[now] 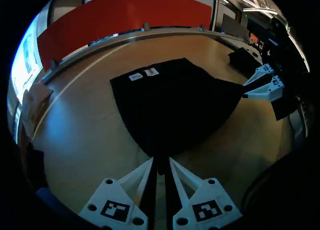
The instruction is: Fold towel
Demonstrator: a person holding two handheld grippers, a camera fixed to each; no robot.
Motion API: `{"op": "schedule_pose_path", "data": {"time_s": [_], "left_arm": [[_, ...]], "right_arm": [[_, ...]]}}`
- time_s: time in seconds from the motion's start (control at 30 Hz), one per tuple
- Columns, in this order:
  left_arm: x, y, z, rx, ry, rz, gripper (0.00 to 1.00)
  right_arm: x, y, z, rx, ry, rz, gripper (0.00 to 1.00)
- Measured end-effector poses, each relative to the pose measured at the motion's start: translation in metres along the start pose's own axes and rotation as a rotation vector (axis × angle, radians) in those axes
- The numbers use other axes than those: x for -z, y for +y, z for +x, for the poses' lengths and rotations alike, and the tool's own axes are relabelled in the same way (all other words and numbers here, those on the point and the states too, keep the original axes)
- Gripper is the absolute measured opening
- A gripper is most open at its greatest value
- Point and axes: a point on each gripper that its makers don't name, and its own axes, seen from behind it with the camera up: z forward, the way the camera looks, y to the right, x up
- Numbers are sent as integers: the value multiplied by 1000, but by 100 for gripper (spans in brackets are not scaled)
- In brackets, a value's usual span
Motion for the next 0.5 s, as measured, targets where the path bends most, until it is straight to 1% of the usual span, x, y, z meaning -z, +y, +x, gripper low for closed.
{"op": "schedule_pose_path", "data": {"time_s": [0.27, 0.4, 0.5], "left_arm": [[31, -1, 24, 14, 16, 9, 12], [47, 0, 34, 21, 16, 7, 12], [59, 3, 42, 15, 16, 5, 12]], "right_arm": [[30, 2, 34, 9, 44, 7, 18], [46, 1, 45, 25, 56, 13, 18], [56, -1, 51, 41, 60, 13, 18]]}}
